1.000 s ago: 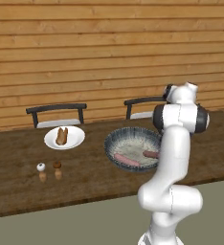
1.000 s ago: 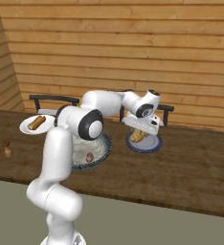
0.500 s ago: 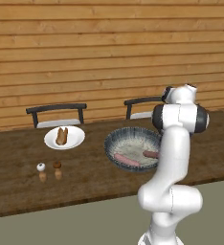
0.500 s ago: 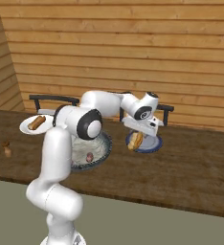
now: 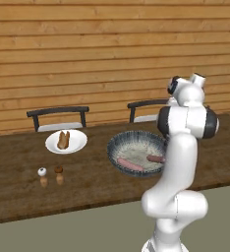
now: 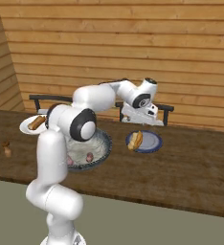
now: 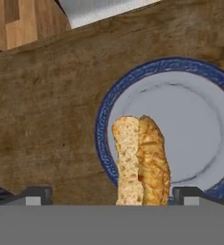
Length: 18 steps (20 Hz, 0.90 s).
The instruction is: Place one bun and one sausage from the bowl on each plate.
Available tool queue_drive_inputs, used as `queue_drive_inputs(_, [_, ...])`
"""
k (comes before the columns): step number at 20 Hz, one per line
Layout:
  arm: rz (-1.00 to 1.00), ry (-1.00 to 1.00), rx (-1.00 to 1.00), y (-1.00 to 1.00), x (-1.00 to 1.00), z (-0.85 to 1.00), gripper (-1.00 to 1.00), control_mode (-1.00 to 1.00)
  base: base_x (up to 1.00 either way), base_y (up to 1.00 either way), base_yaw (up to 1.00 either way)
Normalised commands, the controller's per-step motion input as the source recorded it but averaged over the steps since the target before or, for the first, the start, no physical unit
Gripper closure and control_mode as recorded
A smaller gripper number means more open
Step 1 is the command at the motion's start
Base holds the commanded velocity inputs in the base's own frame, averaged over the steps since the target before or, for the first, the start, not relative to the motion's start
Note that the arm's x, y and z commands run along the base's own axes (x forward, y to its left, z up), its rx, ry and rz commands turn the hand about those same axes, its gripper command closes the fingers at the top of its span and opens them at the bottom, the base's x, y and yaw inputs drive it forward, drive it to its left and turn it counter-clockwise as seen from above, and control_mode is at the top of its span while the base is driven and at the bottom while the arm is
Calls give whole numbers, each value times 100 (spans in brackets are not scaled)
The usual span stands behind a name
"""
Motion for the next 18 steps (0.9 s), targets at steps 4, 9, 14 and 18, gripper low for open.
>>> queue_drive_inputs(4, [-2,1,0,36,-57,76,-100,-100,0,0,0])
queue_drive_inputs(9, [-1,5,0,46,-74,51,-100,-100,0,0,0])
queue_drive_inputs(14, [0,10,-6,93,-50,5,-100,-100,0,0,0])
queue_drive_inputs(18, [0,12,-15,88,-20,-24,-100,-100,0,0,0])
